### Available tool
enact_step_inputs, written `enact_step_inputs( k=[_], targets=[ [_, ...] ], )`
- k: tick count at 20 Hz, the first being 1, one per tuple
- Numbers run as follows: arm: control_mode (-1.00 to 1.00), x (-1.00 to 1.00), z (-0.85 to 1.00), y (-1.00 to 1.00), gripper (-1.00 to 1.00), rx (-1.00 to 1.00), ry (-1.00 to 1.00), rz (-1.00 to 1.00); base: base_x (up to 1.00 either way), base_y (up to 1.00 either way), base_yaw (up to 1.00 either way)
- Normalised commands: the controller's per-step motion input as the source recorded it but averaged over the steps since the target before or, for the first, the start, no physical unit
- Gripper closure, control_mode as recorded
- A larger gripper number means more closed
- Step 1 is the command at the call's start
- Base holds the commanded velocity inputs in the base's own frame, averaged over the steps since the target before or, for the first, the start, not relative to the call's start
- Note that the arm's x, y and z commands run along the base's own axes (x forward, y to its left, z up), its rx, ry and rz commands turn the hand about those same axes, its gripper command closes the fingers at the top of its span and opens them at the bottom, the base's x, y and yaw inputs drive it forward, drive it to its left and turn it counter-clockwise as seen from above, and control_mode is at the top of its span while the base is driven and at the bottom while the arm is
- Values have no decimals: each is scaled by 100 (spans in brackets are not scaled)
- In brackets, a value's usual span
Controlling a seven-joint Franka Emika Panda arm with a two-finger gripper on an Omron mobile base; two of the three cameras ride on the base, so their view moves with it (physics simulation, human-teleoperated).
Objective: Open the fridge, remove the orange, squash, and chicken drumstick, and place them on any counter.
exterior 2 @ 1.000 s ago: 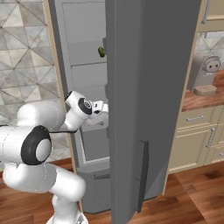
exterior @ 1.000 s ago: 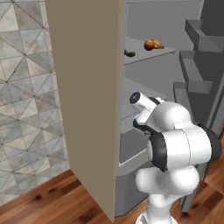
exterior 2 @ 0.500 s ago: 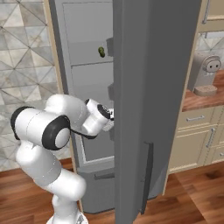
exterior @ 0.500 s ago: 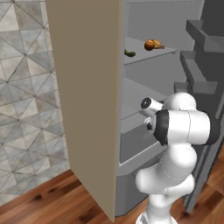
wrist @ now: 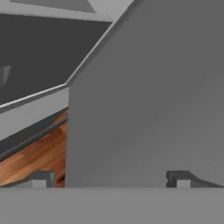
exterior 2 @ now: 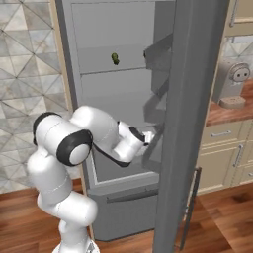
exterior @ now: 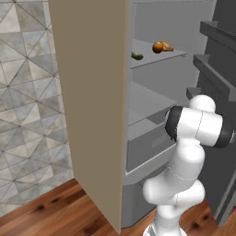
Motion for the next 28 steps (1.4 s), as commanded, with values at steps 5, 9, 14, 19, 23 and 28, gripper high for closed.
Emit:
enact_step_inputs(
  k=[5, 9, 14, 19, 23, 28],
  targets=[
    [-100, -19, 14, -100, -100, 0, -20, -2, 0, 0, 0],
    [-100, -11, 35, -100, -100, 9, -29, -1, 0, 0, 0],
    [-100, -49, 32, -63, -100, 18, -29, 4, 0, 0, 0],
    [-100, -83, 36, 82, -100, 19, -10, 21, 0, 0, 0],
    [-100, -60, 46, 100, -100, 16, 0, 25, 0, 0, 0],
    [-100, -20, 89, 100, -100, 25, 5, 18, 0, 0, 0]
  ],
)
